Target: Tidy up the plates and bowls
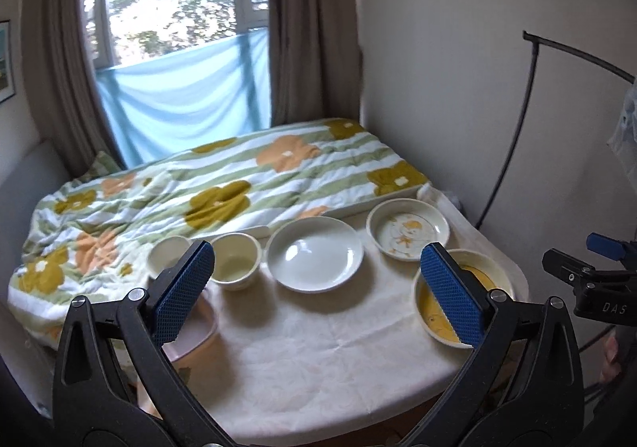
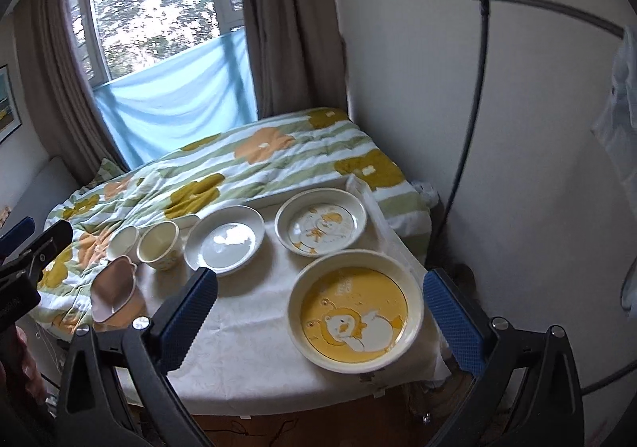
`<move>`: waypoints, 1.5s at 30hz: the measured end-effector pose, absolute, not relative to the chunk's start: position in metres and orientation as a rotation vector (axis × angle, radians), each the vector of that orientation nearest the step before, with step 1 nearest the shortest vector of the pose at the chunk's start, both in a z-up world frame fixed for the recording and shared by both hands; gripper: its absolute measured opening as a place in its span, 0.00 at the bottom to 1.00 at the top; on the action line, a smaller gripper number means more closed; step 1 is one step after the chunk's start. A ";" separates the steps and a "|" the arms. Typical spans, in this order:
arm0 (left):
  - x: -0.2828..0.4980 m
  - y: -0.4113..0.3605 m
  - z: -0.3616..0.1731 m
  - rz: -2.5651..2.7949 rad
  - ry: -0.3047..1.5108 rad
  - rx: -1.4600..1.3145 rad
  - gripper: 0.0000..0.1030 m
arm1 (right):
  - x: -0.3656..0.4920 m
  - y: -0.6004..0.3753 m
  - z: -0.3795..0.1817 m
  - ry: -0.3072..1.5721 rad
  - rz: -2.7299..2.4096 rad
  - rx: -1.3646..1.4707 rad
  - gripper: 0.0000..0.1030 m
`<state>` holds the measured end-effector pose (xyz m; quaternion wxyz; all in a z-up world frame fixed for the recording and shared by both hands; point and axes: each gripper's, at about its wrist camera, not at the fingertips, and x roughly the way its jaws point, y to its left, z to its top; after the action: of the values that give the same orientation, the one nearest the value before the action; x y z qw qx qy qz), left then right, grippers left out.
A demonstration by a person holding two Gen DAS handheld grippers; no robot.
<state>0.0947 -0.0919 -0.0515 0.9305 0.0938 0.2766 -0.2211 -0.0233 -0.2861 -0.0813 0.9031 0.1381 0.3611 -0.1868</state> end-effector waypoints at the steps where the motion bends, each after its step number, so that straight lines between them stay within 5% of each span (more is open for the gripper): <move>1: 0.101 -0.102 -0.060 -0.485 0.580 0.193 1.00 | -0.026 -0.297 -0.091 0.770 -0.407 0.301 1.00; 15: 0.203 -0.237 -0.259 -0.778 1.151 0.230 0.98 | -0.020 -0.403 -0.228 0.932 -0.243 0.664 0.96; 30: 0.218 -0.286 -0.329 -0.871 1.349 0.305 0.17 | 0.008 -0.438 -0.281 1.028 -0.174 0.747 0.26; 32: 0.217 -0.288 -0.330 -0.873 1.352 0.306 0.16 | 0.009 -0.440 -0.282 1.025 -0.172 0.753 0.18; 45: 0.210 -0.292 -0.320 -0.860 1.293 0.350 0.16 | 0.015 -0.437 -0.277 1.036 -0.153 0.667 0.18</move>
<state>0.2103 -0.2922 -0.3195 0.6997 0.1569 0.5803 -0.3860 0.0151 -0.4367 -0.2767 0.8133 0.3126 0.4854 -0.0718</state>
